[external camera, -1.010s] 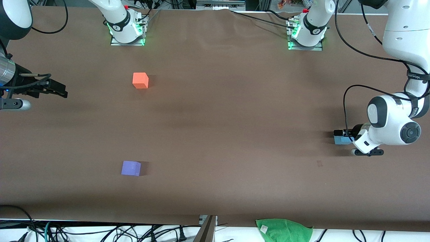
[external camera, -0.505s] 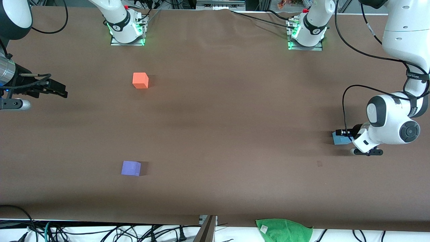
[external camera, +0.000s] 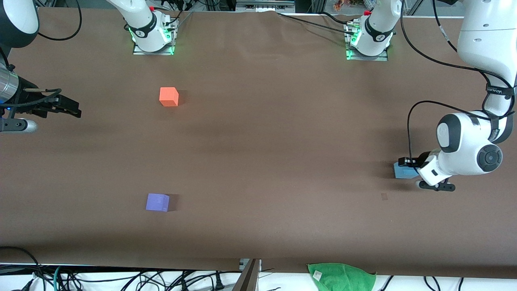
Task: Place blue block between orange and purple blocks
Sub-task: 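Close the left gripper on the light-blue cube and lift it, then carry the light-blue cube with the left gripper to the table middle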
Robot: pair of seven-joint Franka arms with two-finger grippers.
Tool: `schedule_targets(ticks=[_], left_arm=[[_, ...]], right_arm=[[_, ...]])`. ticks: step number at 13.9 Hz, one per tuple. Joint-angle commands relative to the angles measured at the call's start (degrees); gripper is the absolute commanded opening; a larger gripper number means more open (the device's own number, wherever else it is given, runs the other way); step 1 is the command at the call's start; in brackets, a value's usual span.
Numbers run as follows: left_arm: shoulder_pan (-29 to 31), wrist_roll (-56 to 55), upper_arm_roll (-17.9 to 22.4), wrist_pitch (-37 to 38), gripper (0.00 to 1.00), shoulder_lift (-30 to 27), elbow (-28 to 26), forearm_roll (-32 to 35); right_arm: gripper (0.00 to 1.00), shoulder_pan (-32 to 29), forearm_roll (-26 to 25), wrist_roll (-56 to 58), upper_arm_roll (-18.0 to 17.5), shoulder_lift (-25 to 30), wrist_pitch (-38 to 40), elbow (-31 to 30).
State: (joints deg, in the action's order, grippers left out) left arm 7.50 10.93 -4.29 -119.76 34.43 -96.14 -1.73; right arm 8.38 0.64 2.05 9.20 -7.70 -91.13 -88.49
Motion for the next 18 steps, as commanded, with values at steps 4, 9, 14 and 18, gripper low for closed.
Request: schedule_targets(ticks=[4,9,14,18], left_arm=[[-3.35,-17.41,-11.43,1.99,0.37,-0.77,2.18,-0.11],[-19.17,-31.64,-11.45,1.64,0.37,2.12,8.14,0.06],[-26.12,-40.63,-11.53,1.29,0.38,7.31,14.3,-0.11],[-30.0,-45.64,-11.36,-4.06,0.39,11.0,15.54,-0.02]], right_arm=[[1.0,-0.3,0.94,0.85,-0.15,0.32,0.17,0.25],[1.0,-0.3,0.94,0.85,-0.15,0.32,0.17,0.25],[1.0,-0.47,0.86,0.85,-0.06,0.32,-0.45,0.16],[1.0,-0.65,0.94,0.85,-0.06,-0.73,-0.54,0.25]])
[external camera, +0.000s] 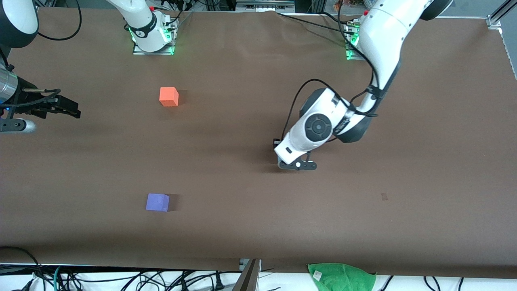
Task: Place blue block between orange and purple blocks
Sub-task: 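Carry the light-blue cube with the left gripper to the table middle, then open the left gripper and withdraw while the right gripper reaches out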
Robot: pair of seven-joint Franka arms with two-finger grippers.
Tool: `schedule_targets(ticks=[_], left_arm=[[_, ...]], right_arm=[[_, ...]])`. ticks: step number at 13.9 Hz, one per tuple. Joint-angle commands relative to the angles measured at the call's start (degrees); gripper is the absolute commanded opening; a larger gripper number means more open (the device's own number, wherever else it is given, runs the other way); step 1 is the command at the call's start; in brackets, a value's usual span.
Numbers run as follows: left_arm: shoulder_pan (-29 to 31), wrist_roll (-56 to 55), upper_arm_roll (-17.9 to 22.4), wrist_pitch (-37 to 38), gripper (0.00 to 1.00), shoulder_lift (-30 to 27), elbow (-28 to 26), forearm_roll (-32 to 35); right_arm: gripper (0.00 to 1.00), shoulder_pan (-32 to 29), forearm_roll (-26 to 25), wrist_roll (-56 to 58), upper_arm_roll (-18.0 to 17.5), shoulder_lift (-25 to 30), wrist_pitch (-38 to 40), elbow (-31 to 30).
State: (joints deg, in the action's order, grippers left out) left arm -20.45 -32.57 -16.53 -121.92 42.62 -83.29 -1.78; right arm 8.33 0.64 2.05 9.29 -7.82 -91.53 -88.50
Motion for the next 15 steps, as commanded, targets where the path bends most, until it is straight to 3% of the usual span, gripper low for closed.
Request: schedule_targets(ticks=[1,5,6,7,8,11,15], left_arm=[[-2.57,-2.23,0.89,-3.05,0.39,3.6,2.69,0.02],[-3.9,-4.42,1.24,-4.12,0.43,5.1,2.69,0.02],[-3.9,-4.6,1.24,-4.12,0.61,5.1,2.78,0.02],[-3.81,-4.52,1.24,-4.12,0.9,4.93,2.78,0.11],[-3.55,-4.43,1.59,-3.94,1.0,4.49,2.78,0.11],[-1.1,-4.43,2.12,-2.98,1.0,3.08,4.97,-0.06],[5.84,-3.81,1.68,4.47,1.0,0.1,7.77,0.02]], right_arm=[[1.0,-0.59,0.94,0.85,-0.15,-0.79,-0.32,0.26],[1.0,-0.59,2.17,0.85,-0.15,-1.93,-0.85,0.26],[1.0,-0.51,2.61,0.85,-0.15,-2.11,-0.85,0.26],[1.0,-0.51,3.22,0.85,-0.15,-2.55,-1.11,0.43],[1.0,-0.51,3.83,0.76,-0.15,-2.72,-1.28,0.43],[1.0,-0.33,4.1,0.85,-0.15,-2.81,-1.2,0.43],[1.0,0.2,4.19,0.15,-0.23,-2.99,-1.2,0.26]])
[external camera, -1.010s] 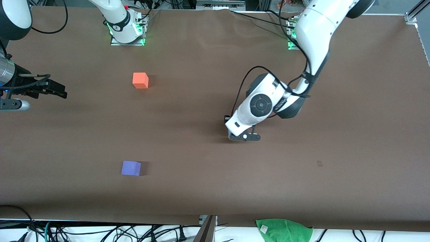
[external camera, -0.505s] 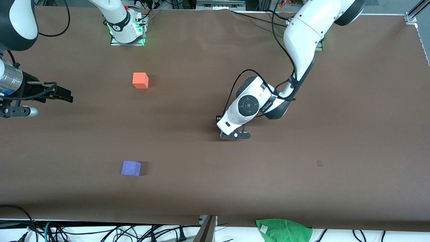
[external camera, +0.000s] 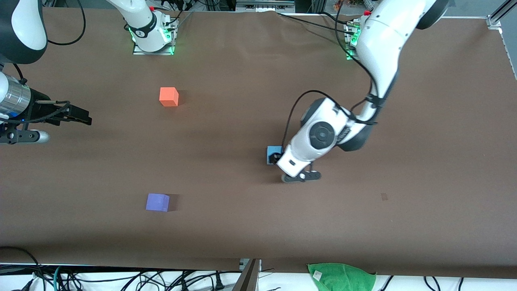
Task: Place blue block between orange and purple blocks
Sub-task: 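Open the left gripper and withdraw while the right gripper reaches out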
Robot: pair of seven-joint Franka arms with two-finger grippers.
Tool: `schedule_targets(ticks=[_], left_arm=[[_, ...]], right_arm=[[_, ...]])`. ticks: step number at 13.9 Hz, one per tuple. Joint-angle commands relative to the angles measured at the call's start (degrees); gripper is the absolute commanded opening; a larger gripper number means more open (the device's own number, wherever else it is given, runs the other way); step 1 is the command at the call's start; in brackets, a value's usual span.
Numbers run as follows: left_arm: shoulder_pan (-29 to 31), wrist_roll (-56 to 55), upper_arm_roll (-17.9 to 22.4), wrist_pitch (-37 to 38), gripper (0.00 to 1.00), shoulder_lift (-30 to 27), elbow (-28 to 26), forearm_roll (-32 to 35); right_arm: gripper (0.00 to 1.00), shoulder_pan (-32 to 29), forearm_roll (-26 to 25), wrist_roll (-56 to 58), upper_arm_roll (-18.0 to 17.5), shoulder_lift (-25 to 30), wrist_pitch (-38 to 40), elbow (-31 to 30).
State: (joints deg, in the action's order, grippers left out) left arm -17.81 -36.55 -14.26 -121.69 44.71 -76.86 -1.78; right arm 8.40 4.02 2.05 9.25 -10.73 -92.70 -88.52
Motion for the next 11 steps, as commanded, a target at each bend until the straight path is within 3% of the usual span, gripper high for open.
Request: schedule_targets(ticks=[1,4,6,9,11], left_arm=[[4.78,0.34,-0.68,7.23,1.0,-2.0,2.66,0.11],[9.62,9.09,-0.34,17.5,1.0,-2.52,6.88,0.11],[14.18,15.6,-0.07,22.97,1.0,-3.66,7.6,0.11],[19.47,19.23,0.11,25.71,1.0,-5.6,7.6,4.48],[20.7,19.5,0.02,27.81,1.0,-7.44,7.51,8.1]], right_arm=[[1.0,0.12,0.81,0.15,-0.28,-0.09,-0.02,0.28],[1.0,0.3,0.64,0.94,-0.37,-2.63,0.07,0.28],[1.0,1.26,0.46,0.15,-0.37,-7.96,0.85,0.54],[1.0,2.23,1.16,0.76,-0.46,-8.26,0.24,0.9],[1.0,2.41,3.61,0.85,-2.56,-8.17,-0.02,0.98]])
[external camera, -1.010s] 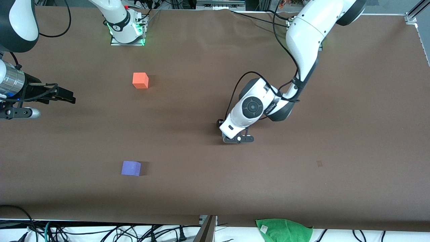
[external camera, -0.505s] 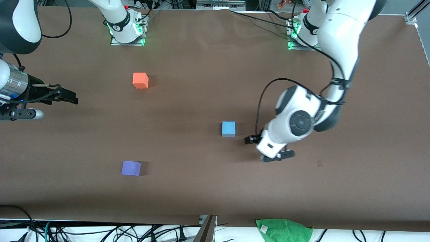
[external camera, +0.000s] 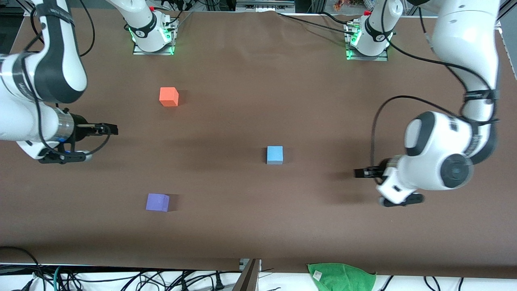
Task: Place blue block between orange and purple blocks
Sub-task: 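Open the left gripper and withdraw while the right gripper reaches out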
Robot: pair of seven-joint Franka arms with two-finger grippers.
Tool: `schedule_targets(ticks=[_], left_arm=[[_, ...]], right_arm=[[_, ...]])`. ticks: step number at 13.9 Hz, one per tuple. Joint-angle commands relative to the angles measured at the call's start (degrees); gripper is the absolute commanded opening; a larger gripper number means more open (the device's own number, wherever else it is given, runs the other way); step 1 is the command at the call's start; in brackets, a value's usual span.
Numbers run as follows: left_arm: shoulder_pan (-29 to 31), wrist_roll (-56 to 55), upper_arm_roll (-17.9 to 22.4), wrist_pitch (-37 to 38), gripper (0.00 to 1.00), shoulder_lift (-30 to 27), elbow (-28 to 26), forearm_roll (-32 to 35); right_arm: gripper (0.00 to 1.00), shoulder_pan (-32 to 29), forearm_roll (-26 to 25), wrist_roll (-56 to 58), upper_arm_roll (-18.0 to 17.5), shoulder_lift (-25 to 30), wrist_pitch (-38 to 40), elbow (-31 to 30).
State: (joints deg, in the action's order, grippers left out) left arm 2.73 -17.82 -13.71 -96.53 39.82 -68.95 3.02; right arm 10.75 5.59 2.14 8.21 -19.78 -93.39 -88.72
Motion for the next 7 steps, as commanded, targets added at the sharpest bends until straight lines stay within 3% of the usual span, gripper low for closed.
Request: schedule_targets(ticks=[1,4,7], left_arm=[[0.87,2.16,-0.44,3.96,1.0,-3.69,-0.39,3.31],[2.72,5.08,-0.62,8.09,1.0,-6.59,-0.22,1.99],[3.25,5.17,-0.53,9.69,1.0,-12.38,-0.22,1.55]], right_arm=[[1.0,0.23,3.19,0.41,-1.87,0.8,0.58,2.14],[1.0,2.51,5.91,-1.42,-2.49,-0.95,-3.09,2.94],[1.0,8.82,8.04,-13.26,-2.49,-3.59,-9.24,2.94]])
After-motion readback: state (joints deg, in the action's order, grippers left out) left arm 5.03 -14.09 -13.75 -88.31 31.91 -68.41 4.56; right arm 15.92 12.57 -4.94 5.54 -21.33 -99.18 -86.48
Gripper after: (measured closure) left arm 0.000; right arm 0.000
